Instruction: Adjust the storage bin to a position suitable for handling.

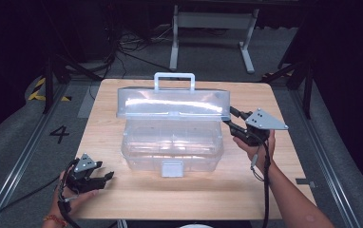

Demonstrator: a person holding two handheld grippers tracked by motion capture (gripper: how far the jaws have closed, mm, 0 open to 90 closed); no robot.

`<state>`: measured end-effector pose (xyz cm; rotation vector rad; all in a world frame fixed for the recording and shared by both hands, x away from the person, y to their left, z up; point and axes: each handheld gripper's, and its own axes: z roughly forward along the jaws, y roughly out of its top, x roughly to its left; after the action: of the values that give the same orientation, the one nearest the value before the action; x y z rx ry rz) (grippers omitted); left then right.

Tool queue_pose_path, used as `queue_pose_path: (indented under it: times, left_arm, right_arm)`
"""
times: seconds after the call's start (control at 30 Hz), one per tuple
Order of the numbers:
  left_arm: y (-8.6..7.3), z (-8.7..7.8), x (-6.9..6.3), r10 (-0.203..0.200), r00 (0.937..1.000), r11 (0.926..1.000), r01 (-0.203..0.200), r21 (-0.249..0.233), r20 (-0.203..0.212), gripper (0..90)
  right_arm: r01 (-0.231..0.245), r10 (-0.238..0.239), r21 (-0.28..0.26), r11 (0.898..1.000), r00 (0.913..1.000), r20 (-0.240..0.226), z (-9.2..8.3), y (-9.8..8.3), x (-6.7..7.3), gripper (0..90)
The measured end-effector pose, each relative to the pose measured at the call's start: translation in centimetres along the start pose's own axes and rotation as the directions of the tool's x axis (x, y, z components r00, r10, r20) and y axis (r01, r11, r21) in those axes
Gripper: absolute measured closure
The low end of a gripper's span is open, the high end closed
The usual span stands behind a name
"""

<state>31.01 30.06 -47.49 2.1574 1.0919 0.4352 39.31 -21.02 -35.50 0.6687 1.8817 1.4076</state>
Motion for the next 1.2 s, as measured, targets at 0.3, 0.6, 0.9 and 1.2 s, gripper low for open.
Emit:
queue_pose_path:
  times: [0.3,0.6,0.9,1.2]
  left_arm:
    - [-0.3,0.4,-0.2,-0.010,0.9999,0.9999,0.010,-0.003,-0.004,30.4]
    - [-0.3,0.4,-0.3,-0.009,1.0000,1.0000,0.009,-0.002,-0.002,28.5]
    - [-0.2,0.6,-0.3,-0.005,1.0000,1.0000,0.005,-0.007,-0.004,27.8]
    - [-0.2,0.6,-0.3,-0.005,0.9999,1.0000,0.005,-0.007,-0.009,27.9]
  right_arm:
    - [0.002,-0.001,-0.011,1.000,0.9983,0.059,1.0,1.0,-0.5,65.4]
    - [-0.010,0.012,-0.020,1.000,0.9955,0.094,1.9,2.0,-1.1,67.4]
    - [-0.012,0.014,-0.013,1.000,0.9926,0.121,2.6,2.9,-1.6,69.2]
    - [-0.040,0.041,-0.006,0.999,0.9921,0.119,3.6,3.6,-2.7,69.7]
